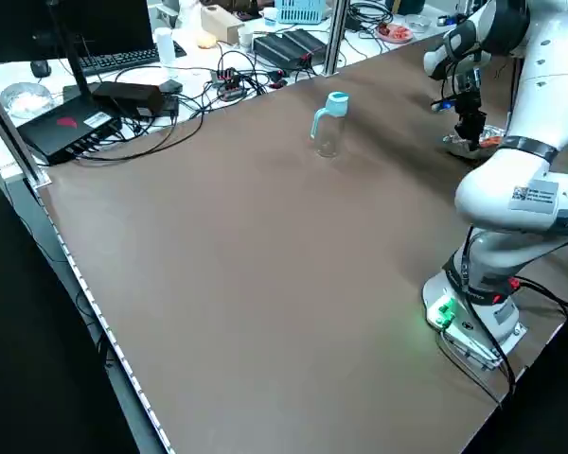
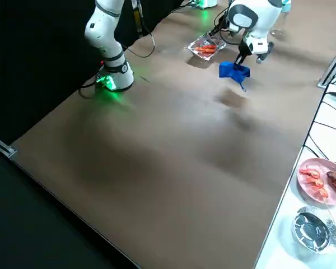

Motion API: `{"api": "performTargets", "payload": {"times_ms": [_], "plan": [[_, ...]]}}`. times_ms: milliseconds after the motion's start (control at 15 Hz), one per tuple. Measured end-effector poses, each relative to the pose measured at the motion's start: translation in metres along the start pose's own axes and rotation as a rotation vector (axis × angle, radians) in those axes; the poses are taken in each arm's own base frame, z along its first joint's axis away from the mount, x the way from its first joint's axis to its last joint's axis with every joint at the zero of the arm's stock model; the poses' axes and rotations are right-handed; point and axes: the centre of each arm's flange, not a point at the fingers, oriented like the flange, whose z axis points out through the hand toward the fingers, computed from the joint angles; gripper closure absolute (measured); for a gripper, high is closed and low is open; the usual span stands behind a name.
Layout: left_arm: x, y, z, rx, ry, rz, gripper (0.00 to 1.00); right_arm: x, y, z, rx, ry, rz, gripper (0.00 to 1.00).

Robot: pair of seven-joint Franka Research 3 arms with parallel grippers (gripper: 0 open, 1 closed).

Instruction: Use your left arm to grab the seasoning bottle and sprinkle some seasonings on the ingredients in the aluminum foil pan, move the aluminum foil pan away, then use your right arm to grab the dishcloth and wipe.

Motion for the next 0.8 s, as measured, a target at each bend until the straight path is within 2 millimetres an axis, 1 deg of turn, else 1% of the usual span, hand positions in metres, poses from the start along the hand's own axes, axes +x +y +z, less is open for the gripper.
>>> {"api": "performTargets", "payload": {"times_ms": [67, 133, 200, 400, 533, 600, 667, 733, 800], "plan": [[0.000, 0.000, 0.000, -0.003, -0.003, -0.021, 0.87, -0.003, -0.011, 0.000, 0.011, 0.004, 0.017, 0.87], [-0.001, 0.001, 0.001, -0.002, -0.004, -0.035, 0.85, -0.005, -0.022, 0.001, 0.019, 0.017, 0.039, 0.87], [-0.001, 0.001, 0.001, -0.002, -0.004, -0.046, 0.78, -0.007, -0.033, 0.003, 0.026, 0.034, 0.058, 0.87], [0.000, 0.000, -0.001, -0.005, -0.002, -0.060, 0.51, -0.012, -0.067, 0.016, 0.044, 0.094, 0.103, 0.87], [0.005, -0.004, -0.008, -0.015, 0.009, -0.071, 0.33, -0.014, -0.087, 0.028, 0.051, 0.126, 0.125, 0.87], [0.010, -0.010, -0.019, -0.030, 0.025, -0.083, 0.25, -0.014, -0.094, 0.037, 0.052, 0.137, 0.136, 0.87], [0.017, -0.021, -0.038, -0.055, 0.048, -0.103, 0.16, -0.014, -0.099, 0.046, 0.052, 0.144, 0.145, 0.87], [0.026, -0.037, -0.063, -0.088, 0.076, -0.127, 0.07, -0.013, -0.103, 0.058, 0.048, 0.147, 0.150, 0.87], [0.033, -0.057, -0.094, -0.129, 0.109, -0.153, 0.01, -0.012, -0.106, 0.070, 0.039, 0.141, 0.154, 0.87]]}}
